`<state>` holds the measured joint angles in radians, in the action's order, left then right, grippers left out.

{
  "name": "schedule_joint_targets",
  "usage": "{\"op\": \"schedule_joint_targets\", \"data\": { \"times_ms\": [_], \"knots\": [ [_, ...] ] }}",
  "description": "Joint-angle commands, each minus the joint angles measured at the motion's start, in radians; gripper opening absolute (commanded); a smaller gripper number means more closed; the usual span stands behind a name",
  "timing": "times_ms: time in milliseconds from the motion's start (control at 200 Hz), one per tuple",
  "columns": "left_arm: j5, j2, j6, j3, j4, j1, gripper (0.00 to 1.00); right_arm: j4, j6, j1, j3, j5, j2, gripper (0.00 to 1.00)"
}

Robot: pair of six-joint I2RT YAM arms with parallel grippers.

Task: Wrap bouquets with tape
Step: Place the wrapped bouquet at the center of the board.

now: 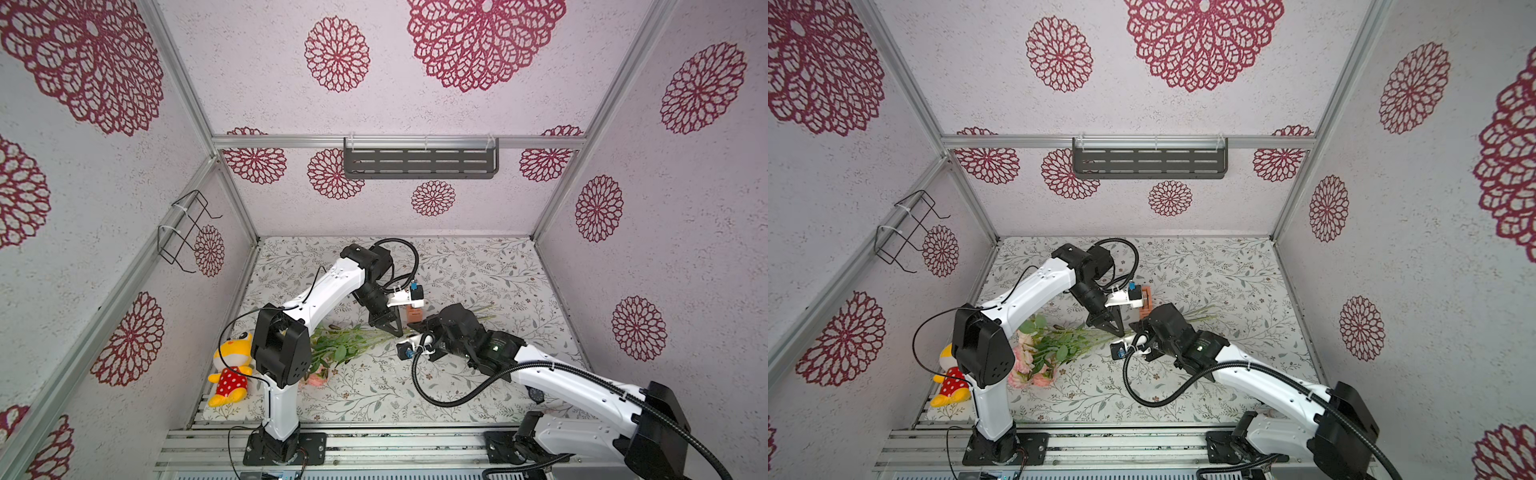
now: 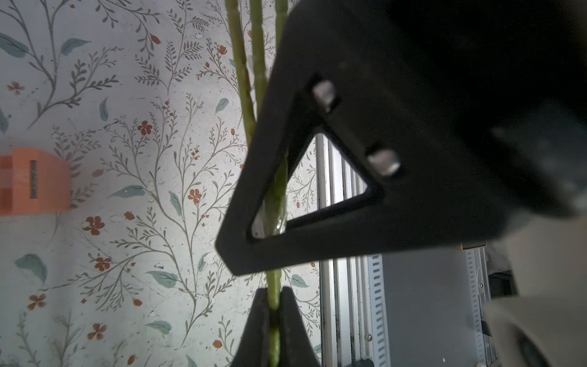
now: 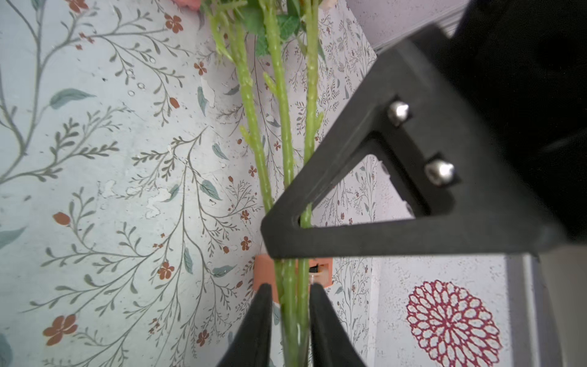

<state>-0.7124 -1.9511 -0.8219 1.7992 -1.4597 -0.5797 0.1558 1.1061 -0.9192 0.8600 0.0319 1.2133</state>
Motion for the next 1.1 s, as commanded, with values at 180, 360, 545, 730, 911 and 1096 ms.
{"op": "schedule_joint_targets", "data": {
  "times_ms": [180,360,545,730,911,1096],
  "knots": [
    [-0.021,-0.085,-0.007,0.069,-0.015,0.021,0.17,-0.074,-0.092,0.001,-0.061,0.029,-0.012,0.00],
    [-0.033,-0.023,0.052,0.024,0.104,0.045,0.69,-0.093,-0.205,0.014,-0.091,-0.005,0.026,0.00],
    [-0.011,0.146,0.243,-0.112,0.378,0.139,0.98,-0.066,-0.286,0.071,-0.100,-0.151,0.093,0.00],
    [0.041,0.374,0.609,-0.374,0.879,0.313,0.98,0.049,-0.216,0.119,-0.038,-0.327,0.250,0.00],
    [0.354,0.697,0.772,-0.792,1.446,0.385,0.98,0.101,-0.201,0.129,0.044,-0.269,0.413,0.30],
    [0.675,0.806,0.770,-0.935,1.511,0.391,0.98,0.006,-0.235,0.149,0.047,-0.211,0.351,0.99]
  ]
}}
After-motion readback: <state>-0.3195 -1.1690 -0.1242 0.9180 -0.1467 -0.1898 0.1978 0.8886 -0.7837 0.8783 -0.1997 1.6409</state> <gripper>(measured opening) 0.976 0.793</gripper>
